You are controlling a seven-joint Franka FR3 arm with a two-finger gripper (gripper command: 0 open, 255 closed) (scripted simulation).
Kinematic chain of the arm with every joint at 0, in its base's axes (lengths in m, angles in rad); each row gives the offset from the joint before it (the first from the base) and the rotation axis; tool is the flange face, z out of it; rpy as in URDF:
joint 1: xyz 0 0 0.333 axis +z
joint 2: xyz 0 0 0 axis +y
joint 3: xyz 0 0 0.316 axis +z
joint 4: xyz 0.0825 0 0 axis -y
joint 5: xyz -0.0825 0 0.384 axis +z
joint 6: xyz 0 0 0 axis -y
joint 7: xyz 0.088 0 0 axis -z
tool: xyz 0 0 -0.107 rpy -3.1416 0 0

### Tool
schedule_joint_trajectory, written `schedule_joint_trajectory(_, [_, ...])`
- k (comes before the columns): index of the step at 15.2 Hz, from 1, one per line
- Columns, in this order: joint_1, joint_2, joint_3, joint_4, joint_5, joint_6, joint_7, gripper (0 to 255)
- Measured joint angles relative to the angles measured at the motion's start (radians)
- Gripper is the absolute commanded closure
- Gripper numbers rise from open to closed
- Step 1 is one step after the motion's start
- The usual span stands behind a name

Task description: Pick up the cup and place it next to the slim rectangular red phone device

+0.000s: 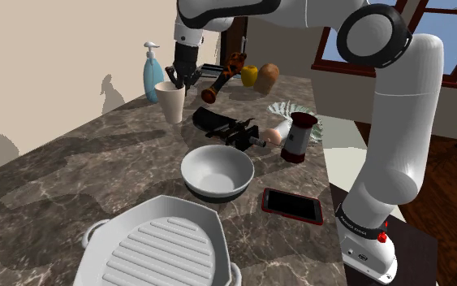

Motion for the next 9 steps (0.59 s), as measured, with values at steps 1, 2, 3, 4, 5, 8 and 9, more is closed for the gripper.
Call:
schedule_joint_trajectory(1, [-0.001, -0.003, 0.0, 0.009, 0.0, -0.012, 0.0, 255])
schedule_joint_trajectory(2, [0.0, -0.001, 0.0, 0.024, 0.0, -0.025, 0.002, 255])
schedule_joint_trajectory(3, [0.0, 0.005, 0.0, 0.047, -0.002, -0.042, 0.003, 255])
schedule_joint_trajectory(4, [0.002, 0.008, 0.0, 0.063, -0.003, -0.056, 0.006, 255])
schedule_joint_trajectory(5, [0.002, 0.011, 0.0, 0.084, -0.003, -0.073, 0.007, 255])
schedule_joint_trajectory(8, [-0.003, -0.042, 0.002, 0.044, 0.006, -0.085, 0.007, 255])
schedule_joint_trajectory(9, [-0.006, -0.085, 0.003, -0.007, 0.014, -0.077, 0.005, 255])
